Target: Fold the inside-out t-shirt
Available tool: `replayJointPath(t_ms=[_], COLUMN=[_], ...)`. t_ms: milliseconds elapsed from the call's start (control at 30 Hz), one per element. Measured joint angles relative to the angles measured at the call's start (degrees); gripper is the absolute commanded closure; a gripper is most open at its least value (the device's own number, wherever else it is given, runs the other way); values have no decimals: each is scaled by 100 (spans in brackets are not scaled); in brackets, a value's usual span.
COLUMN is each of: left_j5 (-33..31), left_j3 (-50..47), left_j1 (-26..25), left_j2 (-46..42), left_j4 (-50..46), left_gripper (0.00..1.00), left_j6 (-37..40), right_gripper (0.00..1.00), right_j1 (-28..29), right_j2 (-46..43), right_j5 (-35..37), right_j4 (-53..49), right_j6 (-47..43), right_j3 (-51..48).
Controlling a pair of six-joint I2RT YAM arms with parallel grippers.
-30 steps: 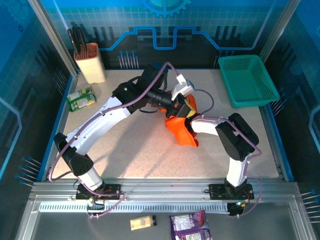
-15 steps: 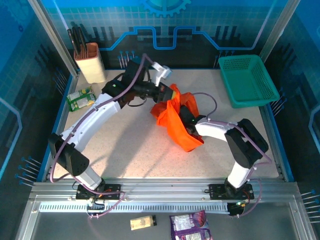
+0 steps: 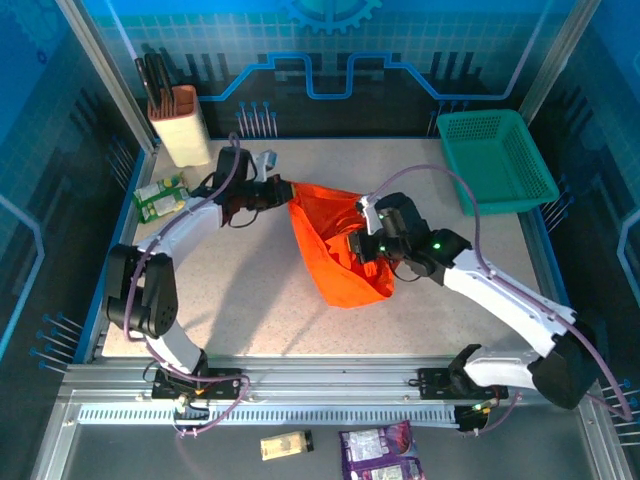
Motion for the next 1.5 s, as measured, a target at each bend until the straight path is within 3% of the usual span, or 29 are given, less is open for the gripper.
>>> replayJointPath(t_ms=[267,467,700,833,900,967,1067,1267,1500], left_j5=[293,640,649,667,699,605,310,-48,-387], left_j3=[-1665,-2426,-2830,-2830,-2830,-2824,-2715,-2570,-2354], left_j1=[1097,1873,2354,2365,2319,2201,1943,1351,1259], left_j2=[146,76,-999,-1283,-1276,-1276,-1279,-1462,-1919], left_j4=[1480,2527,2706,2623,2382,2109,1534,577,-166], left_gripper=[100,100,100,100,100,100,100,96,97], left_j6=[-1130,-1895,-2142,-2103,-2002,-1847,-1410,-717,-192], right_gripper=[100,100,100,97,77,63,51,42,41], right_j1=[-68,-223,-1180,-1727,-1899,-1982,-2090,-2004,-1172], right_j2=[-1008,-1596,-2028,-1954,-1751,-1502,-1305,-728,647], right_j5=[-76,774,1611,1370,1080,955,907,597,125], right_j4=[345,372,-190,-328,-365,-498,-662,-780,-599], right_j6=[-57,-52,656,1246,1510,1659,1729,1217,407], right_j3=[188,63,-1010,-1864,-2131,-2218,-2212,-1532,-72])
